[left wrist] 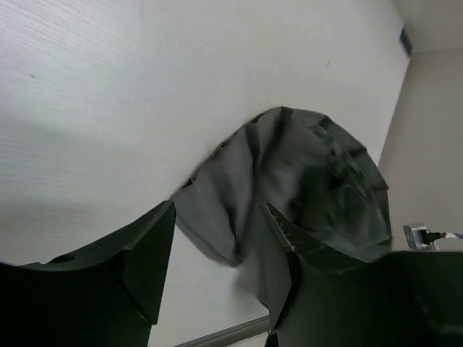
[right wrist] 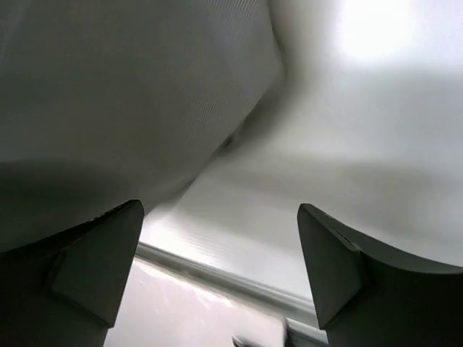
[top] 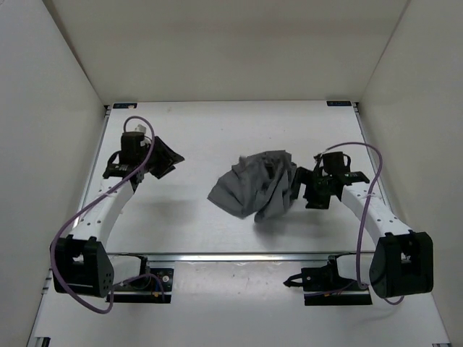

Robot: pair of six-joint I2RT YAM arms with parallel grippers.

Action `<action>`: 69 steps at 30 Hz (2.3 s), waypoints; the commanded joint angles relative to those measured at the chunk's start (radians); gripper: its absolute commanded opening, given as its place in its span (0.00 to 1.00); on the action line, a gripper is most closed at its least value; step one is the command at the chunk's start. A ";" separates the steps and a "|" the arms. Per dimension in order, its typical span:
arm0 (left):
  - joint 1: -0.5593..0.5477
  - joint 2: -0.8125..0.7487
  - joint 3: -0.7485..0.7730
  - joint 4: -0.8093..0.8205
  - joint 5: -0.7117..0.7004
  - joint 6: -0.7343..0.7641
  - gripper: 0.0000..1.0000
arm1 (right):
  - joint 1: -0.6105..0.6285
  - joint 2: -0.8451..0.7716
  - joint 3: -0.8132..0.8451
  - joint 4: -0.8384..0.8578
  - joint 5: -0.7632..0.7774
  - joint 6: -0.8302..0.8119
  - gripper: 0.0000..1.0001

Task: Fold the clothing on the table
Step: Move the skirt to the center of the board, then flatten the skirt out

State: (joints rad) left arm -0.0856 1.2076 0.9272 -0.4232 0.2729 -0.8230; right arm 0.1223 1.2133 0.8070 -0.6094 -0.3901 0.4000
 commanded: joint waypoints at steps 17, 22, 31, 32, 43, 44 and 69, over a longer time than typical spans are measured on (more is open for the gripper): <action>-0.562 0.492 0.094 -0.028 -0.238 -0.053 0.64 | 0.281 -0.075 -0.068 -0.007 0.240 0.132 0.88; -0.585 0.613 0.134 -0.046 -0.256 -0.041 0.41 | 0.257 0.054 -0.049 0.060 0.189 0.051 0.57; -0.430 0.589 0.111 -0.066 -0.271 0.045 0.00 | 0.160 -0.001 0.239 -0.082 0.246 -0.115 0.00; -0.380 0.546 0.104 -0.068 -0.271 0.054 0.00 | 0.128 -0.038 0.247 -0.095 0.241 -0.119 0.00; -0.112 0.376 0.024 -0.121 -0.238 0.177 0.44 | -0.185 -0.038 0.125 -0.279 0.430 -0.133 0.32; -0.105 0.377 0.015 -0.126 -0.224 0.182 0.45 | -0.167 -0.041 0.130 -0.291 0.451 -0.129 0.39; -0.307 0.595 0.259 -0.127 -0.253 -0.007 0.67 | 0.548 0.492 0.478 0.097 0.254 0.037 0.73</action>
State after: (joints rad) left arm -0.3733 1.7748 1.1568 -0.5369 0.0589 -0.7872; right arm 0.6586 1.6489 1.2217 -0.5671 -0.1478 0.4126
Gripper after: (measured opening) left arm 0.665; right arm 0.713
